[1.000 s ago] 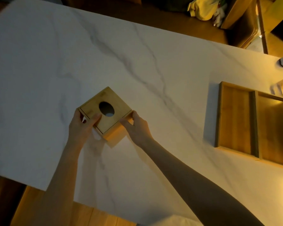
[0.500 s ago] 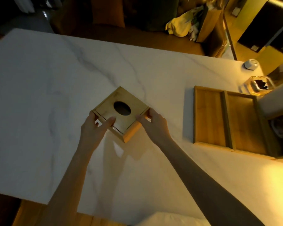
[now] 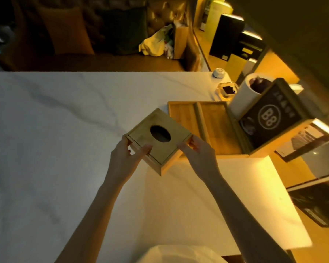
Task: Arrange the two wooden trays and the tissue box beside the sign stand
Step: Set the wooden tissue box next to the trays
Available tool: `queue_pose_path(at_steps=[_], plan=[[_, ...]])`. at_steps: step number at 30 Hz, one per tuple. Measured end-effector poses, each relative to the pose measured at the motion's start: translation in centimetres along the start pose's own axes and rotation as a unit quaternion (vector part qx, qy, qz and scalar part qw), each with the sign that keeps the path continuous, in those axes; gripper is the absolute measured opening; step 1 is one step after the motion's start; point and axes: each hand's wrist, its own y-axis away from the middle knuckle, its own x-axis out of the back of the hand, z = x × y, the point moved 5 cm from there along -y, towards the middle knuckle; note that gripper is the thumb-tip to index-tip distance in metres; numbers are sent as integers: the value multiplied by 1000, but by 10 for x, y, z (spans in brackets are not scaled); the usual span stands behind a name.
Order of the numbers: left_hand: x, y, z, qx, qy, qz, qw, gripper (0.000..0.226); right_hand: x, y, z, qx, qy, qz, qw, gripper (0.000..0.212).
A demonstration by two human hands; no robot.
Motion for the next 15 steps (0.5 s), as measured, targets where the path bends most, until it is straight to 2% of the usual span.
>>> queue_pose_path(at_steps=[3, 7, 15], plan=[[-34, 3, 9, -12, 6, -36, 999, 77, 33, 8, 22, -27, 7, 32, 999, 34], [-81, 8, 19, -24, 2, -77, 997, 67, 68, 23, 55, -83, 22, 68, 994, 45], [-157, 25, 12, 5, -48, -117, 992, 54, 110, 55, 113, -140, -6, 122, 983, 37]])
